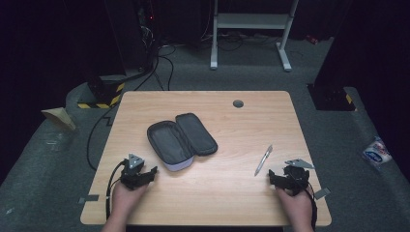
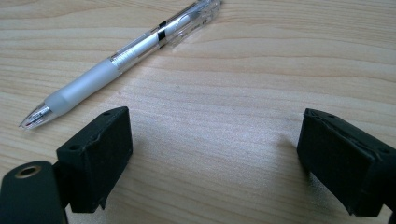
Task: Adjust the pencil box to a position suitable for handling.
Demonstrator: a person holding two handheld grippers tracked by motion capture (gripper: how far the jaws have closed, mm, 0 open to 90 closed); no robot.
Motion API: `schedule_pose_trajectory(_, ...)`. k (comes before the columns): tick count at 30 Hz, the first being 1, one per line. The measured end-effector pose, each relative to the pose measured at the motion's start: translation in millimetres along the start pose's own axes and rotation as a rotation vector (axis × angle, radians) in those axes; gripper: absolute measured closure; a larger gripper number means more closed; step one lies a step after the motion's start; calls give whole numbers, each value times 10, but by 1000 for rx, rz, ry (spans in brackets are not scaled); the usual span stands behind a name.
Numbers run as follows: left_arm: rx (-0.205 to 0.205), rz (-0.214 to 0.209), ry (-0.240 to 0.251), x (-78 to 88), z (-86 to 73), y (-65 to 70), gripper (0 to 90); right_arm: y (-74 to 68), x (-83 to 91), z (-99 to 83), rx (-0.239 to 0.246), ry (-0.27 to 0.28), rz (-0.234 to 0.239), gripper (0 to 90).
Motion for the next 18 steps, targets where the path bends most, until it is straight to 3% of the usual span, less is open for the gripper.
schedule_pose_trajectory(10,-5,-39,62,130,120,51,442,-8,22,-17,-7,2,-7,114)
schedule_pose_trajectory(18,-21,-34,112,260,233,57,443,-6,39,-28,-5,5,-7,124)
Point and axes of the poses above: each handheld gripper's, and its own axes: x roughly backward along the jaws, z roughly out of its top, y roughly to its right, the point moved 4 cm from there along -x, roughly forward along the jaws, and after that the axes turned 6 degrees about y, right-handed, at the moved point
